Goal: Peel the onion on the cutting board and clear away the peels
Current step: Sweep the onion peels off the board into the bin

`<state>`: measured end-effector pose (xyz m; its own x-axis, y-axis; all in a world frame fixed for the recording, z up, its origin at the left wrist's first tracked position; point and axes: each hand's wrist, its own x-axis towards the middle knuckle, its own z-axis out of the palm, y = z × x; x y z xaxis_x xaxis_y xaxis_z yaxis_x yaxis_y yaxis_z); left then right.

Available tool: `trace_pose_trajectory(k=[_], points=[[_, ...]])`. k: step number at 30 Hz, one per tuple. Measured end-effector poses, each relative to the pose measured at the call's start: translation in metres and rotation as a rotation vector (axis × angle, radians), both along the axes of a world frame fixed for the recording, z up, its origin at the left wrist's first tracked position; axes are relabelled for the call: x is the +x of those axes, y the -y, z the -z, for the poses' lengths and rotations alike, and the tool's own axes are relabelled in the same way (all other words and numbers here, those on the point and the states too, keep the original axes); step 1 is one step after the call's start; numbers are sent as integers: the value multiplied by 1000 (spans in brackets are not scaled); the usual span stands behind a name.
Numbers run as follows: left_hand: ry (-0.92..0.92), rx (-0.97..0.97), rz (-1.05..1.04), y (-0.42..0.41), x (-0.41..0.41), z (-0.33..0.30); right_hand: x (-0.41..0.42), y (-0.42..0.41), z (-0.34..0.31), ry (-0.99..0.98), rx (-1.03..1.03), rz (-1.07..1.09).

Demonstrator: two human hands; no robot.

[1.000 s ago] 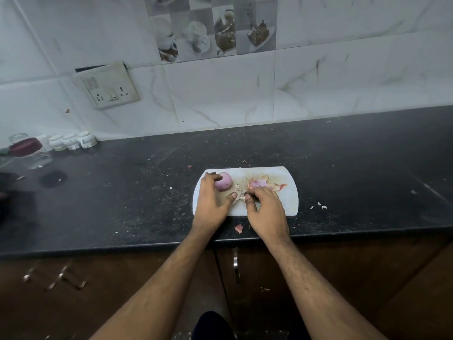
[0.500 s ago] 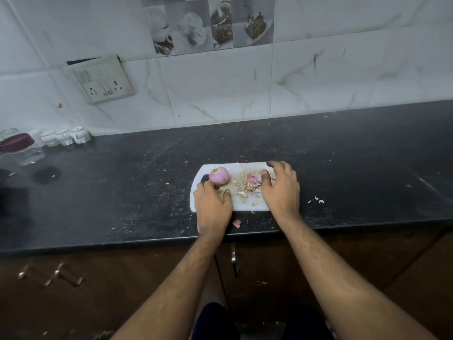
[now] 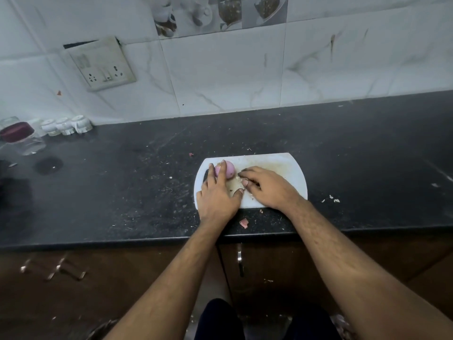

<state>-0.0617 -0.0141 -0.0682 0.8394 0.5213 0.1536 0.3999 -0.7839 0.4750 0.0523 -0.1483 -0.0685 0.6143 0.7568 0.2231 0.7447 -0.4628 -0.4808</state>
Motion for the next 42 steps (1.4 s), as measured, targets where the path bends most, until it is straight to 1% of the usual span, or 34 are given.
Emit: trace_pose_trajectory(k=[1, 3, 5, 7, 8, 10, 12, 14, 16, 18, 21, 22, 26, 30, 32, 34, 35, 36, 37, 40, 41, 42], points=[[19, 22, 0, -4, 1, -2, -1, 2, 0, -13, 22, -27], [131, 10, 12, -14, 6, -7, -4, 5, -2, -48, 61, -64], [216, -90, 46, -26, 13, -12, -6, 7, -5, -94, 90, -76], [240, -164, 98, -36, 18, -12, -5, 7, -5, -152, 121, -89], [252, -176, 118, -40, 19, -11, -4, 7, -5, -214, 160, -86], [303, -176, 129, -47, 23, -6, 1, 6, -9, -344, 266, -18], [384, -239, 105, -52, 24, -2, 8, 3, -20, -344, 310, 82], [450, -333, 47, -56, 23, 1, 19, -9, -32, -325, 292, 131], [494, -398, -3, -59, 21, 4, 34, -27, -38, -377, 236, 140], [505, -422, -11, -62, 20, 6, 45, -47, -35, -427, 147, 100], [469, -398, 8, -63, 20, 5, 51, -67, -20, -400, -30, -61], [460, -384, 15, -63, 20, 4, 51, -70, -16, -418, -40, -112], [491, -379, -16, -62, 20, 4, 46, -60, -19, -507, 43, -248], [490, -367, -42, -61, 22, 2, 36, -44, -25, -739, 170, -314], [483, -344, -24, -57, 21, 0, 32, -40, -32, -806, 237, -315], [477, -322, -17, -54, 21, -1, 33, -39, -38, -857, 387, -224], [473, -319, -16, -54, 21, -1, 36, -41, -40, -844, 446, -158], [473, -323, -19, -54, 20, -1, 40, -43, -41, -787, 453, -108], [477, -332, -27, -54, 20, -1, 44, -46, -40, -709, 402, -87], [495, -376, -70, -56, 19, -3, 50, -55, -34, -521, 129, -134], [494, -380, -73, -56, 19, -4, 50, -56, -32, -514, 93, -164], [489, -382, -72, -56, 20, -3, 49, -57, -31, -564, 87, -194]])
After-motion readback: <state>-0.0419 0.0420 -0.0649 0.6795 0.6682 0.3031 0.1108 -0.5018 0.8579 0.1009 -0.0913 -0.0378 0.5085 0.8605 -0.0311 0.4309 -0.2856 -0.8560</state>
